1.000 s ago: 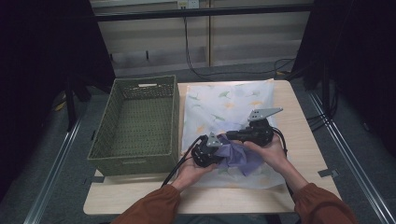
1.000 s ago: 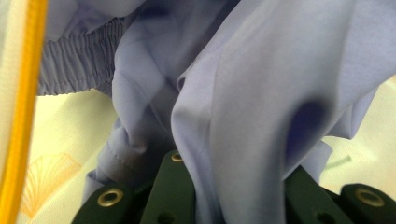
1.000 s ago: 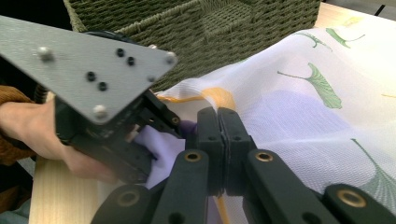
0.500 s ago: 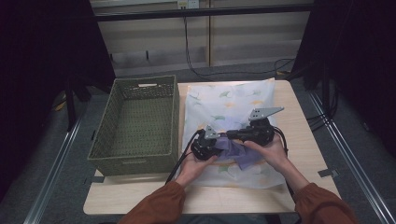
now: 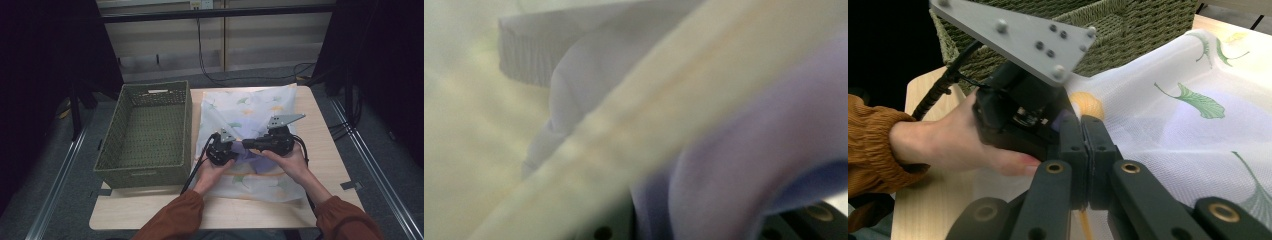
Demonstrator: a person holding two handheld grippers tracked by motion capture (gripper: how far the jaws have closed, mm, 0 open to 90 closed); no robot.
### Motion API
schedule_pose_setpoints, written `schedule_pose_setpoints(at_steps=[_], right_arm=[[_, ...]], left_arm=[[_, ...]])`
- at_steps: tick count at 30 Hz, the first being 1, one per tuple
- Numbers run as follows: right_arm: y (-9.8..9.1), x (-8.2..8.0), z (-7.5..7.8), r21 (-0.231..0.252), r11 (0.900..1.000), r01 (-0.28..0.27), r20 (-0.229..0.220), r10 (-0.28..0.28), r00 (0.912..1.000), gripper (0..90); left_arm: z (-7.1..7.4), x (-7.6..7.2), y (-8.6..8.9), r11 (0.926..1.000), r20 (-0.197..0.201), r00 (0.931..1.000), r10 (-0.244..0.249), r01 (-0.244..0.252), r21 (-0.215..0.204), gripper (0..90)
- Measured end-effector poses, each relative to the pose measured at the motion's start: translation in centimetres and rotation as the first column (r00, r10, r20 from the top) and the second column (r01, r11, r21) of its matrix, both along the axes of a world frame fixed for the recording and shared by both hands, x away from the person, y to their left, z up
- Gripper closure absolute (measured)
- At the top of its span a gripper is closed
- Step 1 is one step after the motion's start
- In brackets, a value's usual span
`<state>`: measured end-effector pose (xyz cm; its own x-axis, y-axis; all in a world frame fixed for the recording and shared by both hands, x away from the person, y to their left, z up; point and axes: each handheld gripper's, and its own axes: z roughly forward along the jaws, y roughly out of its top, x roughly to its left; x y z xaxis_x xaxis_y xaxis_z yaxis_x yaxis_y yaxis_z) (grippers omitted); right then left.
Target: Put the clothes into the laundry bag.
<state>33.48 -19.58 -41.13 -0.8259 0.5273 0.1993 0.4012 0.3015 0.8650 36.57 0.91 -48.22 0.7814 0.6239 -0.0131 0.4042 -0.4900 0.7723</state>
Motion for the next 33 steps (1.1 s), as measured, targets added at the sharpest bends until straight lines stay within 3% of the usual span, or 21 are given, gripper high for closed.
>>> schedule_pose_setpoints(at_steps=[2, 5, 8, 12, 14, 16, 22, 26, 33], right_arm=[[0.0, 0.0, 0.0, -0.002, 1.0, -0.003, 0.001, 0.003, 1.0, 89.5], [-0.3, 0.1, 0.0, 0.0, 1.0, 0.007, -0.002, -0.007, 1.0, 89.5], [-0.6, 0.3, -0.1, -0.004, 0.9999, 0.015, -0.009, -0.015, 0.9999, 89.5], [-0.7, 0.4, -0.4, -0.012, 0.9997, 0.02, -0.017, -0.02, 0.9997, 89.4], [-0.8, 0.4, -0.5, -0.012, 0.9996, 0.025, -0.021, -0.025, 0.9995, 89.4], [-0.9, 0.5, -0.5, -0.009, 0.9996, 0.025, -0.019, -0.025, 0.9995, 89.3], [-1.0, 0.6, -0.6, -0.009, 0.9996, 0.026, -0.023, -0.027, 0.9994, 88.9], [-1.0, 0.6, -0.6, -0.011, 0.9996, 0.028, -0.024, -0.028, 0.9993, 89.0], [-1.1, 0.6, -0.7, -0.015, 0.9995, 0.029, -0.027, -0.03, 0.9992, 89.0]], left_arm=[[-0.4, 0.0, -0.3, 0.9996, 0.019, 0.9997, 0.015, -0.016, 0.025, 79.9], [-0.8, 0.0, -0.7, 0.9994, 0.026, 0.9995, 0.019, -0.019, 0.028, 79.5], [-1.0, 0.1, -0.8, 0.9993, 0.011, 0.9996, 0.025, -0.025, 0.027, 74.7], [-0.9, -0.1, -0.6, 0.9996, -0.008, 0.9999, -0.009, 0.009, 0.026, 62.3], [-0.7, -0.2, -0.3, 0.9995, -0.037, 0.9989, -0.027, 0.028, 0.014, 53.9], [-0.5, -0.6, -0.2, 0.9992, -0.026, 0.999, -0.036, 0.036, 0.015, 49.4], [0.6, -1.4, 0.5, 0.9938, -0.045, 0.9934, -0.106, 0.107, 0.029, 37.7], [1.3, -2.0, 1.2, 0.9888, -0.042, 0.9882, -0.147, 0.148, 0.02, 33.4], [2.6, -3.1, 2.6, 0.9854, -0.029, 0.9852, -0.169, 0.169, 0.013, 29.3]])
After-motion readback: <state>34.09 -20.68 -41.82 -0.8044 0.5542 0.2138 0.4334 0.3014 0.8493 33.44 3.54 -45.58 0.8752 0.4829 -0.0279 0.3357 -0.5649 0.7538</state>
